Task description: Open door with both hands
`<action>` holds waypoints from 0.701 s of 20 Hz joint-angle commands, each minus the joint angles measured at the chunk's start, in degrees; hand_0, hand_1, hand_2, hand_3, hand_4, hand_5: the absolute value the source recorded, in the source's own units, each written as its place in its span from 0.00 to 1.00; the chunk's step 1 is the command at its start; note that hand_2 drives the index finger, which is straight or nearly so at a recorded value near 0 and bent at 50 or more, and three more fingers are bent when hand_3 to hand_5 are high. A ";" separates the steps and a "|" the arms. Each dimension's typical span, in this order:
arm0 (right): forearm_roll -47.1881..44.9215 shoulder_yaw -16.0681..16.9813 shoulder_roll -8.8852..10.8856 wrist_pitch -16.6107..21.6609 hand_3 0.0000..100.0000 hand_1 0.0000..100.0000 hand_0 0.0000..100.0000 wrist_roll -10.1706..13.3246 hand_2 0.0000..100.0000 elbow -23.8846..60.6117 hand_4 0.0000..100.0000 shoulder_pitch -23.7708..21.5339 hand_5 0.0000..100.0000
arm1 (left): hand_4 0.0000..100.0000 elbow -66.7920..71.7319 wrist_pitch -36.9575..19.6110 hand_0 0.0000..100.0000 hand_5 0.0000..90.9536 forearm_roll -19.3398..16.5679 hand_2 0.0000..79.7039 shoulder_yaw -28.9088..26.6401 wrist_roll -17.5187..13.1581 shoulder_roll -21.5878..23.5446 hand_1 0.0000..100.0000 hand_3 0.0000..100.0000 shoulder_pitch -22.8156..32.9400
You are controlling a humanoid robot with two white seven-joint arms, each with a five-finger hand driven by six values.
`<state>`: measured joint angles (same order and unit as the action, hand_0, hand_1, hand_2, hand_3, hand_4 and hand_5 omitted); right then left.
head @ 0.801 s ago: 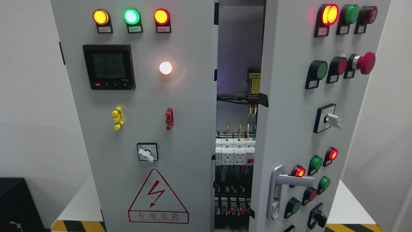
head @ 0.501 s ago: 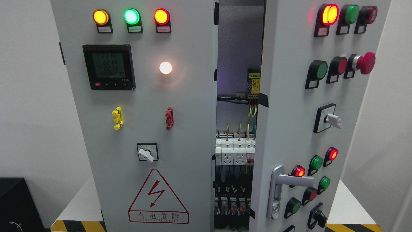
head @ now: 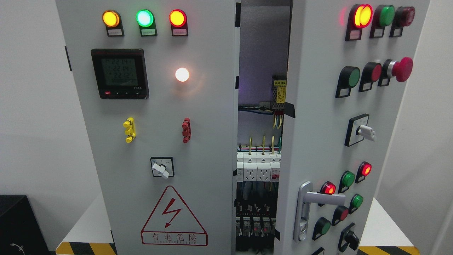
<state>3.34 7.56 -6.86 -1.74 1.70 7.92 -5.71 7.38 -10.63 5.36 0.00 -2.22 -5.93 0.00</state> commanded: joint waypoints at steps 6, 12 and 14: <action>0.00 0.00 0.00 -0.01 0.00 0.00 0.00 -0.03 0.00 -0.01 0.00 0.00 0.00 | 0.00 0.00 -0.01 0.00 0.00 0.00 0.00 -1.40 0.02 -0.05 0.00 0.00 0.26; 0.00 0.00 0.00 -0.01 0.00 0.00 0.00 -0.03 0.00 -0.01 0.00 0.00 0.00 | 0.00 0.18 0.17 0.00 0.00 -0.35 0.00 -1.50 -4.79 2.22 0.00 0.00 0.61; 0.00 0.00 0.00 -0.01 0.00 0.00 0.00 -0.03 0.00 -0.01 0.00 0.00 0.00 | 0.00 -0.17 -0.01 0.00 0.00 -0.88 0.00 -1.67 -10.76 8.80 0.00 0.00 0.62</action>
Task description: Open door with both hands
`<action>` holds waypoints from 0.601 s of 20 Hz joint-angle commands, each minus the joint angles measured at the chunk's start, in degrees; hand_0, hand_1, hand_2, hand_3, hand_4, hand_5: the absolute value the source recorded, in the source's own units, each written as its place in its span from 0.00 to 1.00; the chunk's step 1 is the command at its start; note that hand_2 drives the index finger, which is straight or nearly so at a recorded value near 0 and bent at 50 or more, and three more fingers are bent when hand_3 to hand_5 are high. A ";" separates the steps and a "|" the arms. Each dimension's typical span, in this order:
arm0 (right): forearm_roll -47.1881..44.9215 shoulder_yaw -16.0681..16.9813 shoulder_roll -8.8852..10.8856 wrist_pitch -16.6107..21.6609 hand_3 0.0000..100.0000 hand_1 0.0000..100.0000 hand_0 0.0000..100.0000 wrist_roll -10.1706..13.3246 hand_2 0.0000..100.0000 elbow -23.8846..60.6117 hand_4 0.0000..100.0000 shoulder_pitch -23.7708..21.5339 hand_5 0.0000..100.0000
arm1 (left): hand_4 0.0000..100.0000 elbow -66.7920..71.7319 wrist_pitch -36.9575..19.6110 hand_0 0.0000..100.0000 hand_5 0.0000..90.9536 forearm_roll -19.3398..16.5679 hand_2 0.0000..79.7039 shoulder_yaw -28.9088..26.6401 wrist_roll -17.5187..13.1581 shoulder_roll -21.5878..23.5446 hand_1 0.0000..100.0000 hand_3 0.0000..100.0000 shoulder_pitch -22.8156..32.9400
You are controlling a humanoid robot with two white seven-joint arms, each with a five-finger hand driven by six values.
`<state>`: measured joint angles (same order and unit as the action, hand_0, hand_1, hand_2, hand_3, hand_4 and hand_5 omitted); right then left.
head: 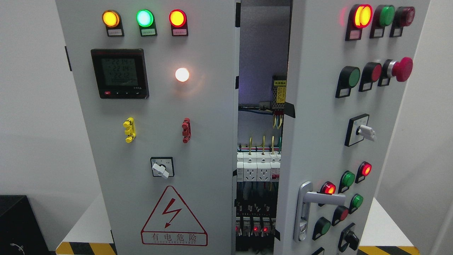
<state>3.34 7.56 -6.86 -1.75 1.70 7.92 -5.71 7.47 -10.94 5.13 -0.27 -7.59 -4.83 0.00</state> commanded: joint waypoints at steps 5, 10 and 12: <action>0.00 0.00 0.00 -0.01 0.00 0.00 0.00 -0.03 0.00 -0.01 0.00 0.00 0.00 | 0.00 -28.39 -1.46 0.00 0.00 13.79 0.00 -6.57 -19.70 30.44 0.00 0.00 6.48; 0.00 0.00 0.00 -0.01 0.00 0.00 0.00 -0.03 0.00 0.07 0.00 0.00 0.00 | 0.00 -55.26 -1.54 0.00 0.00 54.73 0.00 -7.90 -32.73 58.83 0.00 0.00 22.39; 0.00 0.00 0.00 -0.01 0.00 0.00 0.00 -0.03 0.00 -0.01 0.00 0.00 0.00 | 0.00 -56.07 -1.46 0.00 0.00 66.71 0.00 -10.35 -39.39 67.98 0.00 0.00 23.47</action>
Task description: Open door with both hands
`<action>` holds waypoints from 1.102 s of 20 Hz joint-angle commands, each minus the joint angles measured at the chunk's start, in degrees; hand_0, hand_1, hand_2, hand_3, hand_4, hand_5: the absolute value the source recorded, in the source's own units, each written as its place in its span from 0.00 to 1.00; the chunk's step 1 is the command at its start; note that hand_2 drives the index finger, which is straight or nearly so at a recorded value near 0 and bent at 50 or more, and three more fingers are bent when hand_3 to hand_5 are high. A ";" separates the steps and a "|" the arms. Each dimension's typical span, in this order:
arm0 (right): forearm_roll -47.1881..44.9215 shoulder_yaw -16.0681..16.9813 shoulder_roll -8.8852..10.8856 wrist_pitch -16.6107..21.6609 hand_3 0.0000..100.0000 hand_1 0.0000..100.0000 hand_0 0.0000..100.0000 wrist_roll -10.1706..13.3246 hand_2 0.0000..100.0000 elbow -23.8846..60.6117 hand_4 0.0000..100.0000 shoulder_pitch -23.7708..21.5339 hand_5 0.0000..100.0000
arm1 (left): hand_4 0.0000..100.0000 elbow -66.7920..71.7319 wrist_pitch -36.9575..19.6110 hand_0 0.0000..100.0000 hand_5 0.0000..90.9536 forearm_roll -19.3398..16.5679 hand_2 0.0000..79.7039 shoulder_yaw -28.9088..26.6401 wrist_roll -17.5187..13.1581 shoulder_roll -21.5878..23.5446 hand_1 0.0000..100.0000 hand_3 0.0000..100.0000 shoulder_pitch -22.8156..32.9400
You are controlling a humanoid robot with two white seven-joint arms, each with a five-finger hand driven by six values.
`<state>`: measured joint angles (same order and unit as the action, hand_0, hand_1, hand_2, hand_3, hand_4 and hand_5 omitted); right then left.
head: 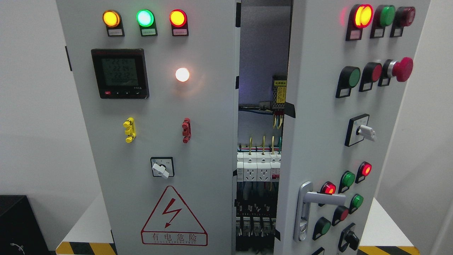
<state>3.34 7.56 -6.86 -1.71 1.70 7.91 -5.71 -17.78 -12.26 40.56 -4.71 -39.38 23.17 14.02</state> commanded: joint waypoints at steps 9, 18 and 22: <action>0.00 0.00 0.00 -0.05 0.00 0.00 0.00 -0.03 0.00 0.00 0.00 0.00 0.00 | 0.00 -44.78 12.31 0.00 0.00 37.49 0.00 -11.39 -17.04 51.35 0.00 0.00 -10.45; 0.00 0.00 0.00 -0.05 0.00 0.00 0.00 -0.03 0.00 0.00 0.00 0.00 0.00 | 0.00 -45.67 26.94 0.00 0.00 38.01 0.00 32.51 -21.88 62.51 0.00 0.00 -62.31; 0.00 0.00 0.00 -0.05 0.00 0.00 0.00 -0.03 0.00 0.00 0.00 0.00 0.00 | 0.00 -50.40 27.03 0.00 0.00 39.15 0.00 48.96 -21.79 63.05 0.00 0.00 -76.74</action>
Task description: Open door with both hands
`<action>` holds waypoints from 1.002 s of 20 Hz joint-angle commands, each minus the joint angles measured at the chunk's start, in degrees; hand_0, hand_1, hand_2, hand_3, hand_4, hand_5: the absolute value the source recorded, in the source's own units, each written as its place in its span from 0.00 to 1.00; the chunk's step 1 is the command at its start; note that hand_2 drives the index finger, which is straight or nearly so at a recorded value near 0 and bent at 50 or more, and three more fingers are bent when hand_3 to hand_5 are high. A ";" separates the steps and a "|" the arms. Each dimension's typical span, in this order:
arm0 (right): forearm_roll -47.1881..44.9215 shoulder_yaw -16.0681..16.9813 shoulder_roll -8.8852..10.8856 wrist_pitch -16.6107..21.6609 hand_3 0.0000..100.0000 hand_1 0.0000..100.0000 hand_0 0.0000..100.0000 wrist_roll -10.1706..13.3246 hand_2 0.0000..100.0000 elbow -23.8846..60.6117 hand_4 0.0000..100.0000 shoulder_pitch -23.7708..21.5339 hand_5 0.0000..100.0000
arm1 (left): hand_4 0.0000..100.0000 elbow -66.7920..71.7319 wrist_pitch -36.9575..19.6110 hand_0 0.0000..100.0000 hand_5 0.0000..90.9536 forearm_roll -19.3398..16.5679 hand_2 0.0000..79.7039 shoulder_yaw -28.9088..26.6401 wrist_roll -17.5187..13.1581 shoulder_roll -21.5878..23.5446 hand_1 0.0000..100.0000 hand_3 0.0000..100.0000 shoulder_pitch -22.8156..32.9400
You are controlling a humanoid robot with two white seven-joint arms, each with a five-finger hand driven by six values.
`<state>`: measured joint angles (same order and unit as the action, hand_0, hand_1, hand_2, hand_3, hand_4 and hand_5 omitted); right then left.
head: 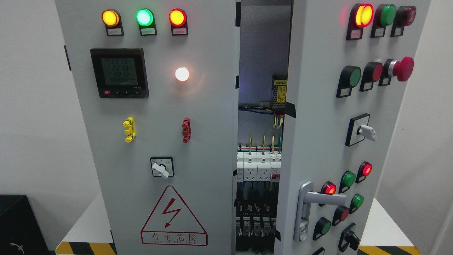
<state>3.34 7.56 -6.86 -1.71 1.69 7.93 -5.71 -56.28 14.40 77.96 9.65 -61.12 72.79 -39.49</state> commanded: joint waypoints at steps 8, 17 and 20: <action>0.00 0.00 0.00 -0.04 0.00 0.00 0.00 -0.02 0.00 -0.02 0.00 0.00 0.00 | 0.00 -38.01 0.10 0.00 0.00 6.75 0.00 62.68 1.35 9.92 0.00 0.00 -42.32; 0.00 0.00 0.00 -0.04 0.00 0.00 0.00 -0.02 0.00 0.07 0.00 0.00 0.00 | 0.00 -37.51 -0.34 0.00 0.00 11.42 0.00 61.37 14.86 -14.67 0.00 0.00 -45.85; 0.00 0.00 0.00 -0.04 0.00 0.00 0.00 -0.02 0.00 0.07 0.00 0.00 0.00 | 0.00 -37.06 -0.25 0.00 0.00 12.73 0.00 56.80 21.81 -20.65 0.00 0.00 -44.45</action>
<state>3.34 7.56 -6.86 -1.76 1.69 7.92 -5.71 -86.35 14.21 88.67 59.68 -44.64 68.96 -82.56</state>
